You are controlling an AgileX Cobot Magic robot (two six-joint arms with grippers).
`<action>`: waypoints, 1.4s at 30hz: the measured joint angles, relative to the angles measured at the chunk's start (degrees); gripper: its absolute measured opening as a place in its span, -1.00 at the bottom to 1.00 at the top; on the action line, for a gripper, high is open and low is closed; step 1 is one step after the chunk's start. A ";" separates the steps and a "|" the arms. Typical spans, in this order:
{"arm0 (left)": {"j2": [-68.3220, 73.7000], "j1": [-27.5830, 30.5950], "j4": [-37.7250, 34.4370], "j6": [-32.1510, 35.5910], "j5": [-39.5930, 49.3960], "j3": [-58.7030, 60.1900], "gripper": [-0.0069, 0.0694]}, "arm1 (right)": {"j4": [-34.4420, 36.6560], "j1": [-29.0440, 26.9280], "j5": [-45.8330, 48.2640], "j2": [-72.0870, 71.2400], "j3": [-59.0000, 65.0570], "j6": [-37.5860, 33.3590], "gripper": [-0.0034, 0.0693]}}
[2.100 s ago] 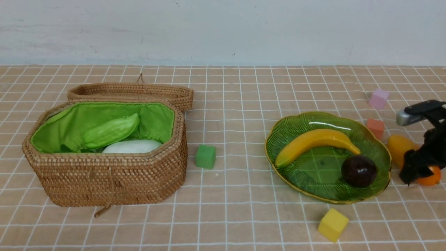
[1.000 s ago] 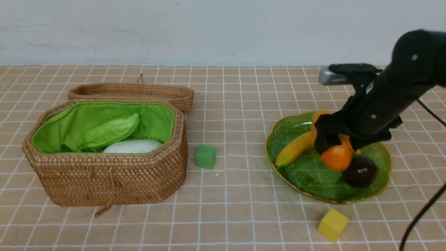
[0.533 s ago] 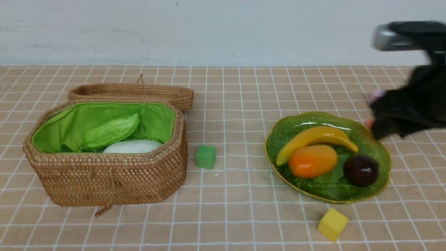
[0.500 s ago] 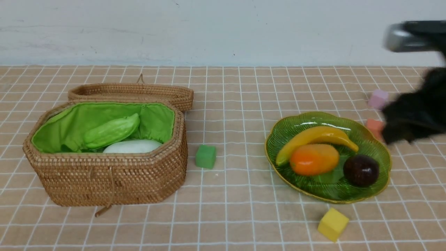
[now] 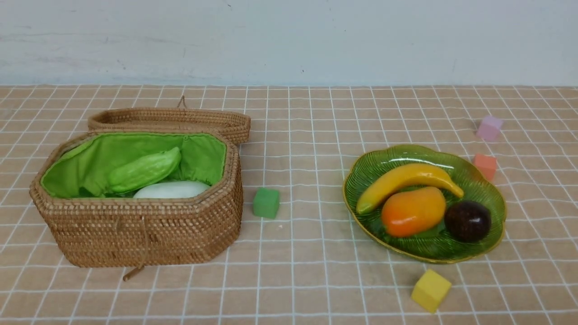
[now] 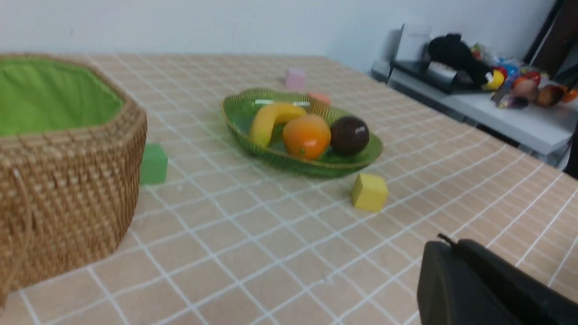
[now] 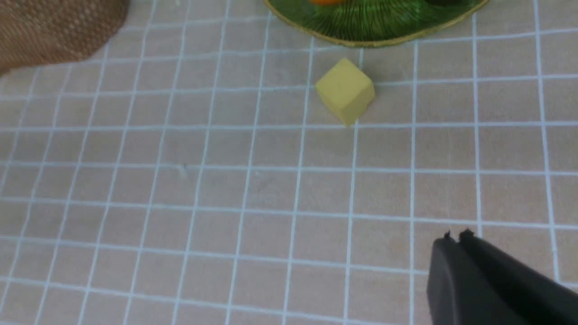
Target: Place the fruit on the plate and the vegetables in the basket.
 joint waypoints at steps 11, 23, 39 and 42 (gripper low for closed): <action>0.00 0.00 0.00 -0.14 2.52 3.60 -0.85 | 0.00 0.00 -6.46 -9.92 9.08 0.22 -0.69; 0.00 0.00 0.00 -0.14 3.54 3.73 -0.85 | -2.76 -12.38 -27.46 -21.44 26.02 -10.72 -0.93; 0.00 0.00 -0.07 -0.14 4.74 3.73 -0.85 | -4.53 -13.85 -34.33 -23.23 35.33 -12.06 -0.92; 0.00 0.00 -0.07 -0.14 4.79 3.73 -0.85 | -4.53 -13.85 -34.38 -23.23 35.33 -12.06 -0.92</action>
